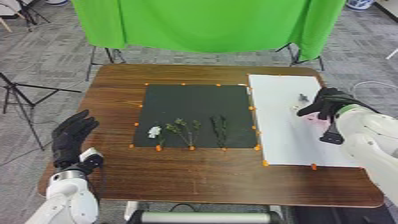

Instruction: Arrange flowers

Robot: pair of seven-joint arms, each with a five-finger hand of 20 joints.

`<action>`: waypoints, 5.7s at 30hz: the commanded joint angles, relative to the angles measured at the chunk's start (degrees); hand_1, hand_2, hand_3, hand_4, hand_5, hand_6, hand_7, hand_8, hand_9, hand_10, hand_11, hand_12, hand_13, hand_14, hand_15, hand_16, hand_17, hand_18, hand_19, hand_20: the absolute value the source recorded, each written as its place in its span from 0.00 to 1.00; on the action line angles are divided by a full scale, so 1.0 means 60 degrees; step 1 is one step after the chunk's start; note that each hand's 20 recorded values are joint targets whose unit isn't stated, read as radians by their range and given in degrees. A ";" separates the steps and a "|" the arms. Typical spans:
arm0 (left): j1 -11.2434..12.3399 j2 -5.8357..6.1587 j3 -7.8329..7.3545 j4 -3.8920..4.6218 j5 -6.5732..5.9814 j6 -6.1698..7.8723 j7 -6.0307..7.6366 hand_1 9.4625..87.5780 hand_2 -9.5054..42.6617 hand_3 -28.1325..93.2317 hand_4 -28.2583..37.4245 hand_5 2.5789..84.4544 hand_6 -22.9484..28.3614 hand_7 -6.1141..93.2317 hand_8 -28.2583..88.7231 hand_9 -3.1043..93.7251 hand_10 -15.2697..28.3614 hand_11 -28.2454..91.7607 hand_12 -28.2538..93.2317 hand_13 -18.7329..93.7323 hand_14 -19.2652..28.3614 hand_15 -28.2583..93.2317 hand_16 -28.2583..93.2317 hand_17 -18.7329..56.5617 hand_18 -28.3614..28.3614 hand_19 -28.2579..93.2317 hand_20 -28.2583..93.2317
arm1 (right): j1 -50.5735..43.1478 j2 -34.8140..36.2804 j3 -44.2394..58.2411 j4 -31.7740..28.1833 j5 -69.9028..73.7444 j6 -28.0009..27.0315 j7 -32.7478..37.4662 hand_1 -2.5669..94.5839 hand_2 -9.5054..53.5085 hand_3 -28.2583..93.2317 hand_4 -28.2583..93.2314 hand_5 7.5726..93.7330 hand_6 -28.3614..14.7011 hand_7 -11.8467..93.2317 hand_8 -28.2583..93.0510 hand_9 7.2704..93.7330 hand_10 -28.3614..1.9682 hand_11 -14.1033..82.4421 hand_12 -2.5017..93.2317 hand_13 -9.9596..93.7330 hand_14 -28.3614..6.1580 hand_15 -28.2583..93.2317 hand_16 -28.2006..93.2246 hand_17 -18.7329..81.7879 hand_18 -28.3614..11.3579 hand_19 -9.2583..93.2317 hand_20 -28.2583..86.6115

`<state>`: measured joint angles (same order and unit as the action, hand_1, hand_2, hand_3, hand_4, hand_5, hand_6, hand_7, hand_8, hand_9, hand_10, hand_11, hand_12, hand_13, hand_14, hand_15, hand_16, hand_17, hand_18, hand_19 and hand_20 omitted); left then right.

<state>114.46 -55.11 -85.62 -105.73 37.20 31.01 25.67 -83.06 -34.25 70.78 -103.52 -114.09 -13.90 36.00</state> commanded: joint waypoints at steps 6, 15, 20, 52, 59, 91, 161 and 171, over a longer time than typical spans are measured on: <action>0.0081 -0.0130 -0.0031 -0.0048 0.0009 -0.0089 -0.0079 0.41 0.39 0.81 0.26 0.62 0.50 0.27 0.22 0.60 0.66 0.45 0.32 0.59 0.75 0.48 0.20 0.44 0.71 0.41 0.40 | -0.0303 -0.0269 -0.0025 0.0254 0.0253 -0.0471 0.0153 0.41 0.00 0.77 0.07 0.67 0.65 0.25 0.17 0.91 0.56 0.37 0.26 1.00 0.75 0.69 0.47 0.82 0.34 1.00 0.70; 0.0076 -0.0156 -0.0054 -0.0034 -0.0004 -0.0107 -0.0113 0.41 0.39 0.81 0.26 0.62 0.50 0.27 0.22 0.60 0.66 0.45 0.32 0.59 0.75 0.48 0.20 0.44 0.71 0.41 0.40 | -0.0430 -0.0346 -0.0043 0.0361 0.0583 -0.0500 0.0191 0.58 0.00 0.74 0.08 0.68 0.66 0.27 0.27 0.96 0.62 0.30 0.37 1.00 0.78 0.72 0.44 0.84 0.37 1.00 0.69; 0.0126 -0.0173 -0.0066 -0.0054 -0.0036 -0.0093 -0.0073 0.41 0.39 0.81 0.26 0.62 0.50 0.27 0.22 0.60 0.66 0.45 0.32 0.59 0.75 0.48 0.20 0.44 0.71 0.41 0.40 | -0.0494 -0.0305 -0.0213 0.0352 0.0650 0.0345 0.0028 0.66 0.00 0.72 0.10 0.76 0.64 0.30 0.32 0.99 0.65 0.24 0.43 1.00 0.80 0.73 0.44 0.85 0.38 1.00 0.69; -0.0077 0.0168 0.0043 -0.0022 0.0044 -0.0080 -0.0030 0.37 0.31 0.81 0.22 0.62 0.50 0.27 0.16 0.60 0.67 0.45 0.32 0.58 0.76 0.48 0.20 0.43 0.71 0.41 0.40 | 0.7595 -0.4936 -0.6657 0.1359 0.1633 0.1009 -0.1984 0.67 0.00 0.74 0.10 0.81 0.64 0.33 0.32 0.99 0.64 0.22 0.43 1.00 0.82 0.74 0.43 0.86 0.41 1.00 0.71; -0.0479 0.0144 0.0472 0.0140 0.0856 -0.0109 -0.0224 0.36 0.32 0.81 0.20 0.62 0.49 0.28 0.16 0.60 0.67 0.45 0.32 0.58 0.76 0.48 0.20 0.43 0.71 0.41 0.40 | 0.8099 -0.6381 -0.7793 0.2814 0.1789 0.0554 -0.1893 0.67 0.00 0.74 0.10 0.80 0.65 0.34 0.31 0.99 0.65 0.21 0.43 1.00 0.82 0.74 0.43 0.86 0.41 1.00 0.71; -0.1317 -0.0141 0.1033 0.0562 0.0927 0.1315 0.0317 1.00 0.49 0.61 0.86 0.53 0.46 0.37 0.14 0.40 0.60 0.42 0.33 0.49 0.62 0.35 0.25 0.51 0.65 0.46 0.45 | 0.7233 -0.7645 -0.8384 0.4445 0.1198 0.0431 -0.1714 0.66 0.00 0.75 0.09 0.79 0.67 0.36 0.30 0.98 0.63 0.20 0.40 1.00 0.82 0.75 0.43 0.86 0.41 1.00 0.72; -0.1861 -0.0531 0.1360 0.0920 0.1120 0.0067 -0.0181 0.78 0.48 0.73 0.61 0.58 0.47 0.36 0.13 0.48 0.62 0.46 0.32 0.51 0.65 0.41 0.22 0.52 0.68 0.40 0.47 | 0.7203 -0.7647 -0.9045 0.4835 0.1155 0.2351 -0.1560 0.42 0.00 0.79 0.10 0.58 0.70 0.25 0.16 0.70 0.45 0.25 0.19 1.00 0.77 0.68 0.47 0.82 0.37 1.00 0.69; -0.1676 -0.0458 0.1323 0.0768 0.1042 0.0220 -0.0132 0.78 0.48 0.73 0.61 0.58 0.47 0.36 0.14 0.48 0.62 0.46 0.32 0.51 0.65 0.41 0.22 0.52 0.68 0.39 0.47 | 0.7546 -0.7354 -0.8993 0.4558 0.1059 0.2597 -0.1629 0.40 0.00 0.78 0.11 0.56 0.70 0.24 0.16 0.69 0.43 0.24 0.18 1.00 0.77 0.68 0.47 0.82 0.37 1.00 0.69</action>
<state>103.15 -57.88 -77.18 -100.36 43.65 31.79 25.11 -40.08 -79.90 15.96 -74.29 -106.91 0.13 26.51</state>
